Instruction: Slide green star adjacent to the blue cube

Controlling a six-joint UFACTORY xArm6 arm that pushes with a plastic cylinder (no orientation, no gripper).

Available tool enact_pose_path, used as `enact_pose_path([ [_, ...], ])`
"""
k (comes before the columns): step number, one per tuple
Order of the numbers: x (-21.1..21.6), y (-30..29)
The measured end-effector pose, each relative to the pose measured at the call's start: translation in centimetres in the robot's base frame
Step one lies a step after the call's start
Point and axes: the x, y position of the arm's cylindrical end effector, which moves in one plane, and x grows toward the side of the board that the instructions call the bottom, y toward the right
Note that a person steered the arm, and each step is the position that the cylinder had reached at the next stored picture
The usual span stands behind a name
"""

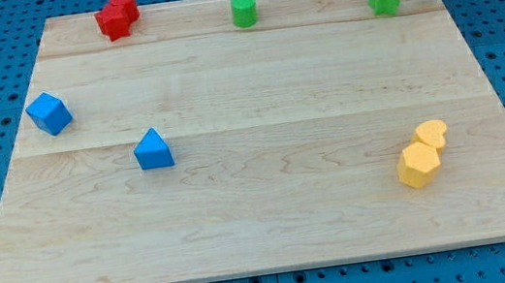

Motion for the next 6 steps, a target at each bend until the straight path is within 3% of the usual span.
enact_pose_path([
  [1,0.2,-4.1],
  [2,3.9,-7.7],
  [4,7.5,-15.7],
  [6,6.1,-23.7],
])
